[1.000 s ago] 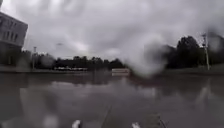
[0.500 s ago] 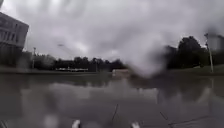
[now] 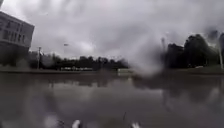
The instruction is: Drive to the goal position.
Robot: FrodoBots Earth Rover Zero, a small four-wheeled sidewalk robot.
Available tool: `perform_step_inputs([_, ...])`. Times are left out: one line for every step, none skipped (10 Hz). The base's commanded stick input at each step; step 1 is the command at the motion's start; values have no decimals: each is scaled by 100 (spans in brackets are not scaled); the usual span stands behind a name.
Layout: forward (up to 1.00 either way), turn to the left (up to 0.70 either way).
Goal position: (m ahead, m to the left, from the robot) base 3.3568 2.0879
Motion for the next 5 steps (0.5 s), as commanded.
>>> perform_step_inputs([70, 0])
perform_step_inputs([70, -34])
perform_step_inputs([70, -35])
perform_step_inputs([70, -35])
perform_step_inputs([70, -35])
